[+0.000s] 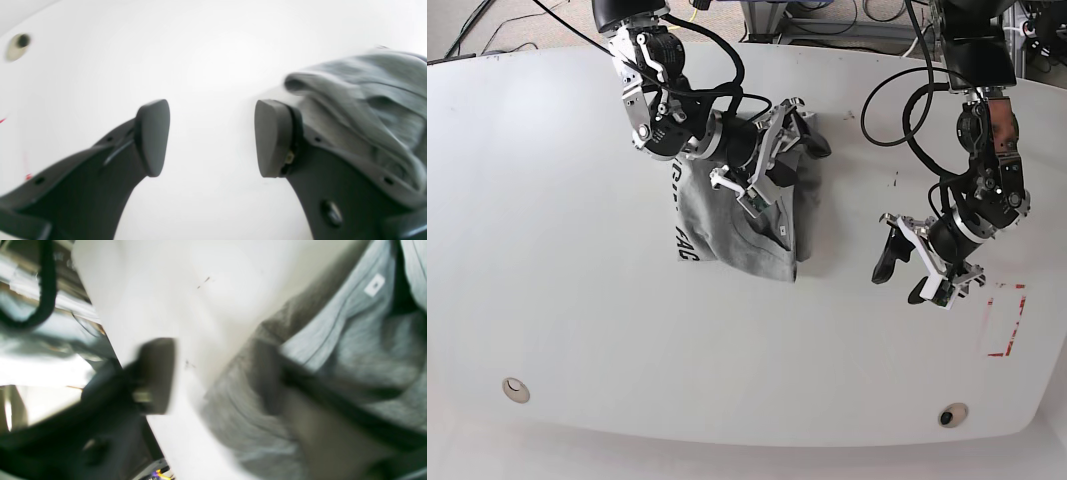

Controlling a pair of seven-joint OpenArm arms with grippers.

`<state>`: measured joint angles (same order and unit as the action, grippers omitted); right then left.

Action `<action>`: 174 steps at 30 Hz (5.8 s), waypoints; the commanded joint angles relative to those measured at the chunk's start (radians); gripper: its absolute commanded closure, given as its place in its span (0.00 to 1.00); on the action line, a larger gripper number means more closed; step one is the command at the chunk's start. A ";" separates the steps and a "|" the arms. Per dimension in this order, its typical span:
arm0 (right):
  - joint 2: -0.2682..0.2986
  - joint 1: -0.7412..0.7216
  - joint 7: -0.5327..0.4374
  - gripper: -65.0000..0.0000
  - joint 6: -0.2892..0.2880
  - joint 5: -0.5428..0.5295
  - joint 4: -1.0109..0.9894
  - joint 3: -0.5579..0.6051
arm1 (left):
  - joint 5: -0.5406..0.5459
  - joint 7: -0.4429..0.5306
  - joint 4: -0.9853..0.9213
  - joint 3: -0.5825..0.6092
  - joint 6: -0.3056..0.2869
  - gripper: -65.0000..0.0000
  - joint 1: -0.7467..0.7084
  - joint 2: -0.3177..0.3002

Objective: Layout the t-shirt on the table in an organized manner, then fold the t-shirt properly

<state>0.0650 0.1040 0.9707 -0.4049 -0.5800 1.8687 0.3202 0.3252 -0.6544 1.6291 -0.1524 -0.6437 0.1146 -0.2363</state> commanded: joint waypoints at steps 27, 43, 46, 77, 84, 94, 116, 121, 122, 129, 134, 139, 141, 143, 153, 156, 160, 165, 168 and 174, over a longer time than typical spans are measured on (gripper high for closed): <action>0.240 -0.194 -0.077 0.26 -0.002 -0.019 0.027 -0.178 | 0.019 0.026 0.187 0.221 -0.003 0.42 -0.129 0.110; 0.295 -0.215 -0.393 0.69 -0.174 -0.019 -0.300 -0.178 | 0.016 0.028 0.161 0.397 0.000 0.42 -0.252 0.117; 0.289 -0.227 -0.433 0.73 -0.214 -0.019 -0.353 -0.178 | 0.015 0.028 0.148 0.397 0.000 0.43 -0.270 0.114; 0.118 -0.155 -0.370 0.64 -0.293 0.317 -0.182 -0.275 | 0.016 0.028 0.078 0.213 -0.003 0.43 -0.260 -0.018; 0.078 -0.119 -0.203 0.34 -0.293 0.317 0.004 -0.301 | 0.016 0.028 0.079 0.205 -0.003 0.43 -0.260 -0.018; -0.001 0.026 -0.170 0.33 -0.293 0.320 0.067 -0.209 | 0.019 0.028 0.096 0.067 -0.054 0.53 -0.258 -0.018; 0.000 0.139 -0.210 0.32 -0.293 0.328 -0.017 0.000 | 0.016 0.026 0.092 -0.195 -0.054 0.64 -0.214 -0.145; 0.017 0.122 -0.227 0.31 -0.293 0.358 -0.076 0.038 | 0.016 0.026 0.090 -0.210 -0.054 0.64 -0.217 -0.154; 0.016 0.110 -0.229 0.31 -0.293 0.378 -0.088 0.053 | 0.016 0.026 0.090 -0.223 -0.054 0.64 -0.217 -0.154; 0.014 0.082 -0.281 0.32 -0.293 0.527 -0.154 0.122 | 0.016 0.025 0.090 -0.243 -0.054 0.64 -0.230 -0.151; 0.014 0.082 -0.329 0.32 -0.293 0.598 -0.160 0.135 | 0.018 0.025 0.092 -0.240 -0.054 0.64 -0.244 -0.151; 0.014 0.082 -0.327 0.32 -0.293 0.605 -0.133 0.133 | 0.018 0.025 0.092 -0.240 -0.054 0.64 -0.247 -0.151; 0.014 0.082 -0.325 0.33 -0.293 0.607 -0.114 0.132 | 0.018 0.025 0.092 -0.240 -0.054 0.64 -0.250 -0.151; 0.014 0.082 -0.325 0.33 -0.293 0.607 -0.105 0.132 | 0.018 0.025 0.090 -0.240 -0.054 0.64 -0.258 -0.151; 0.005 0.082 -0.332 0.52 -0.293 0.608 -0.105 0.133 | 0.018 0.025 0.090 -0.238 -0.054 0.64 -0.264 -0.150; -0.009 0.082 -0.332 0.50 -0.293 0.610 -0.106 0.133 | 0.018 0.025 0.090 -0.238 -0.054 0.64 -0.264 -0.150; -0.017 0.082 -0.332 0.43 -0.293 0.610 -0.108 0.133 | 0.018 0.025 0.090 -0.238 -0.054 0.64 -0.263 -0.150; -0.026 0.082 -0.333 0.30 -0.277 0.610 -0.108 0.156 | 0.018 0.025 0.090 -0.238 -0.054 0.64 -0.263 -0.150; -0.026 0.082 -0.333 0.28 -0.242 0.610 -0.108 0.173 | 0.018 0.025 0.090 -0.238 -0.054 0.64 -0.261 -0.150; -0.026 0.070 -0.333 0.34 -0.226 0.610 -0.110 0.207 | 0.018 0.025 0.090 -0.238 -0.054 0.64 -0.261 -0.150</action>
<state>0.0467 0.1894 0.6613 -0.6289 0.0460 1.7443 0.5201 0.3294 -0.6544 1.7035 -0.3855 -0.6998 -0.1577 -0.3717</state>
